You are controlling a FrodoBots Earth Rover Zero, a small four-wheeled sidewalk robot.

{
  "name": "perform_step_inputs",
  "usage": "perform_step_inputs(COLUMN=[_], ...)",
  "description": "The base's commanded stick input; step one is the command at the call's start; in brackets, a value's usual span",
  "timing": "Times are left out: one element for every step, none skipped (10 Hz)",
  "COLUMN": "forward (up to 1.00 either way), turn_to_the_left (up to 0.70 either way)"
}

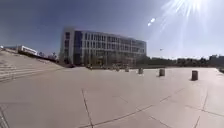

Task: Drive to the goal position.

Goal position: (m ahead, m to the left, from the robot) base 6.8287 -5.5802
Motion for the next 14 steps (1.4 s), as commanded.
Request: perform_step_inputs(forward=[0.70, 0.70, 0.70, 0.70, 0.70, 0.70, 0.70, 0.70, 0.70, 0.70, 0.70, 0.70, 0.70, 0.70], turn_to_the_left=[-0.14, -0.14, -0.14, -0.14, -0.14, -0.14, -0.14, -0.14, -0.14, -0.14, -0.14, -0.14, -0.14, -0.14])
